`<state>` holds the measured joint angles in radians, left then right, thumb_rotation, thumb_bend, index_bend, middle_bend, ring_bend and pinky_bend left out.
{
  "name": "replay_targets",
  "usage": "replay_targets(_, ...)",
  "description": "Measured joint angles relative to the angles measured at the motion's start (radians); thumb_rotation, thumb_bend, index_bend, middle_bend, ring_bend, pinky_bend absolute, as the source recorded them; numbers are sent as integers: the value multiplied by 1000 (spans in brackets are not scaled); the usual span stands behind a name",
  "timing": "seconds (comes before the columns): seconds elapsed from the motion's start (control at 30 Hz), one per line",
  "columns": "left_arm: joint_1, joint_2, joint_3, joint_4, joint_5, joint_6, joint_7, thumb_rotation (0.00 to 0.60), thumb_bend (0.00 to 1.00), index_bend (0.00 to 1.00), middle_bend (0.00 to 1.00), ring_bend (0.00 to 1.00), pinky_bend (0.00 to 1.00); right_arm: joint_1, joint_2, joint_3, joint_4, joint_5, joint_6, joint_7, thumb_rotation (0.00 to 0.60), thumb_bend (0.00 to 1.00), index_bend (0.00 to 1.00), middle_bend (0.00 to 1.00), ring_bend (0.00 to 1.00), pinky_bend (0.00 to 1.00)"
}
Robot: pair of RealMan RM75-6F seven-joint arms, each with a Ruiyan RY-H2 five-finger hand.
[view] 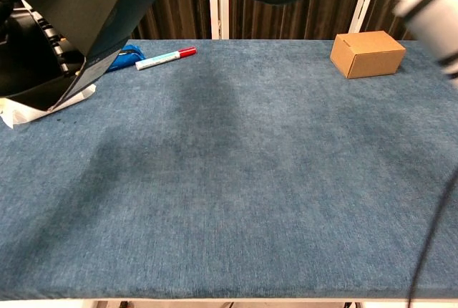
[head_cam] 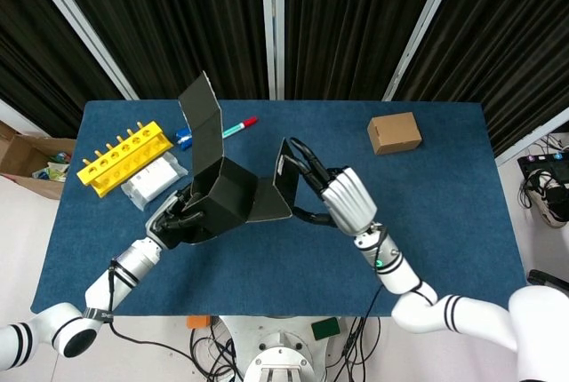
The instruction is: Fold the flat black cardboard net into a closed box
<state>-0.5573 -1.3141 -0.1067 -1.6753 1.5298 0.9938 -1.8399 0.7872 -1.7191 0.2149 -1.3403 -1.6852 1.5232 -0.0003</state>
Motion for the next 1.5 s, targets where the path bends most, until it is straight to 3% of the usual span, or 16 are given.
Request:
replay_targets(0.17,-7,-1,20,7,10,-8,66,600,0,292,310,582,749,69,-64,69,17,-15,-13,-70,600,0,0,1,713,1000)
replay_targets(0.5,-22,-13,60,55,55,6,179,600,0,295,306,582,748,97,-12,86,-73,-8,-96,-140,600,0,0,27,713,1000)
replay_targets(0.77,-40,-25,70,88,55,0,312,600,0,299,303,582,748,113,40,40,-114,-18,-189,-148,600,0,7,107,720,1000)
replay_targets(0.9,-48,-34,72,105,45,-7,395,600,0,300,302,582,748,129,49,8,-96,-56,-217,-159,600,1,136,205,746,1000)
replay_targets(0.97,-50,-43,73,116,36,-12,450,600,0,301,302,582,748,137,50,-12,-72,-83,-226,-166,600,2,238,257,756,1000)
replay_targets(1.13,-56,-76,75,141,7,-30,568,600,0,304,302,582,748,149,34,-60,7,-128,-244,-177,600,8,384,345,767,1000)
replay_targets(1.5,-62,-190,85,249,-21,-44,807,600,0,304,290,576,746,158,-70,-144,247,-181,-255,-152,600,25,445,372,779,1000)
